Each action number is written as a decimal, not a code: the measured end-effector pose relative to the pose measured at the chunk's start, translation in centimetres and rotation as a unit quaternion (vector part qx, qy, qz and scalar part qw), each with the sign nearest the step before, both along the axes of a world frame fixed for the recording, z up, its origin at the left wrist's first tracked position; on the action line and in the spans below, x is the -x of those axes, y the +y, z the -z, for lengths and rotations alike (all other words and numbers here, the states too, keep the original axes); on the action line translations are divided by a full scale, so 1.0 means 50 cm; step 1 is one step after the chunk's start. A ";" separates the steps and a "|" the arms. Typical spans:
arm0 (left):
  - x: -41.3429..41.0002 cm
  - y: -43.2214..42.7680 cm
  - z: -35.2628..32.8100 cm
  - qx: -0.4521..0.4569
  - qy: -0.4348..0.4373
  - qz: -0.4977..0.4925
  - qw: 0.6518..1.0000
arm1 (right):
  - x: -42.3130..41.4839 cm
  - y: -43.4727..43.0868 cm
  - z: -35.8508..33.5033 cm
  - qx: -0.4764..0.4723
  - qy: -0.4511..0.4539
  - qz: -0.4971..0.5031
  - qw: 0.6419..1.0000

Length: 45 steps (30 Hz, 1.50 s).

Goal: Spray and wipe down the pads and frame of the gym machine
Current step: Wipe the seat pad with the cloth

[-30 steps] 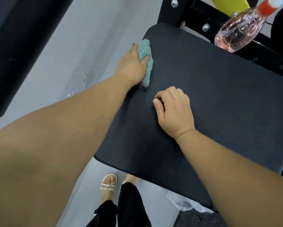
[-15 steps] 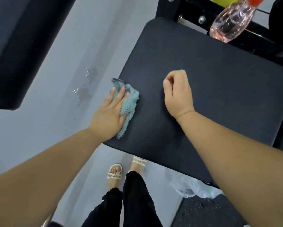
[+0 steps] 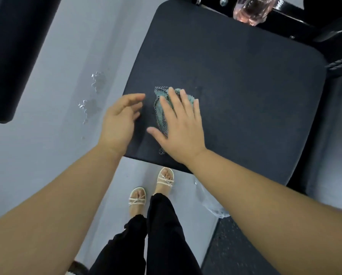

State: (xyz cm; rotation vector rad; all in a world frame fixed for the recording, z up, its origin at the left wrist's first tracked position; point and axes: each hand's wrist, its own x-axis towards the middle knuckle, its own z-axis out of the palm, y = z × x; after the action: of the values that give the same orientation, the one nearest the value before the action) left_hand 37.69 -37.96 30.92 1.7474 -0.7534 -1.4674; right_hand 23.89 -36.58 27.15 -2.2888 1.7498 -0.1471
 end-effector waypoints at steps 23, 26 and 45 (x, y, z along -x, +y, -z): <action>0.129 -0.069 -0.006 -0.133 -0.292 0.496 0.807 | 0.094 -0.051 0.009 -0.034 0.088 0.047 0.994; 0.122 -0.080 -0.017 -0.162 -0.245 0.493 0.819 | 0.204 -0.083 0.000 -0.041 0.163 -0.008 0.986; 0.012 -0.273 0.008 -0.121 -0.352 0.475 0.797 | 0.235 -0.224 0.005 0.024 0.001 0.238 0.971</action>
State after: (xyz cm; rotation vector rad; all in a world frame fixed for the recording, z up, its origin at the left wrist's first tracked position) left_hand 37.10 -51.59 30.50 2.2788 -2.1653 -1.4894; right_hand 12.16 -47.79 26.89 -1.8522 2.2878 -0.2768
